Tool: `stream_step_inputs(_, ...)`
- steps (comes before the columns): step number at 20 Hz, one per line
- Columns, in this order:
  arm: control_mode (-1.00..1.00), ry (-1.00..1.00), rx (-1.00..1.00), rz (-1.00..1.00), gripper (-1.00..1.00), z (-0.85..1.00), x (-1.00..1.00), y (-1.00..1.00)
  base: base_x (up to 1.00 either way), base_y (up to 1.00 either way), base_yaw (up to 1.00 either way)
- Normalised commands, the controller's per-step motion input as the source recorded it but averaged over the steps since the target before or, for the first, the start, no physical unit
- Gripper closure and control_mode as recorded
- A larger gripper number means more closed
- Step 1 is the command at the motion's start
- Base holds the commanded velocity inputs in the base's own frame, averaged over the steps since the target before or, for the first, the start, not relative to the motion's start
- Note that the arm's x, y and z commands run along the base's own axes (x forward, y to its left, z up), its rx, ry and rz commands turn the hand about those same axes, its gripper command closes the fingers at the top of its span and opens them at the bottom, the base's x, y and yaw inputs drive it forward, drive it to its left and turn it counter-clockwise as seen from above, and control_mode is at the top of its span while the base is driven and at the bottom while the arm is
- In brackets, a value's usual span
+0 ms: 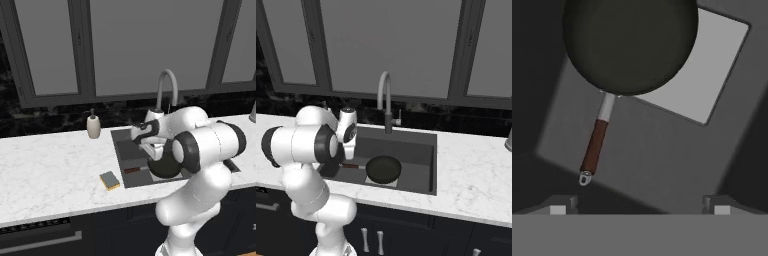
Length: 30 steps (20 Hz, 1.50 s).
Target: Pick the pan and sponge and place them into the sink. Then turn on the water.
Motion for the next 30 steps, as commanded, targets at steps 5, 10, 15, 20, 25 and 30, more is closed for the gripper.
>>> stream_step_inputs(5,-1.0,0.0,0.0,0.0,-1.0,0.91,-0.37,0.0,0.0,0.0,0.0)
stream_step_inputs(10,-1.0,0.0,-0.02,0.05,-1.0,0.78,-0.42,0.01,0.0,0.0,0.0)
stream_step_inputs(15,-1.0,0.0,-0.06,0.27,-1.0,0.49,-0.73,0.07,0.0,0.0,0.0)
stream_step_inputs(20,-1.0,0.0,-0.04,0.48,-1.0,0.26,-0.63,0.06,0.0,0.0,0.0)
stream_step_inputs(25,-1.0,0.06,0.0,0.58,-1.0,0.23,-0.35,0.14,0.0,0.0,0.0)
stream_step_inputs(30,-1.0,0.0,0.0,0.47,-1.0,0.18,-0.52,0.18,0.0,0.0,0.0)
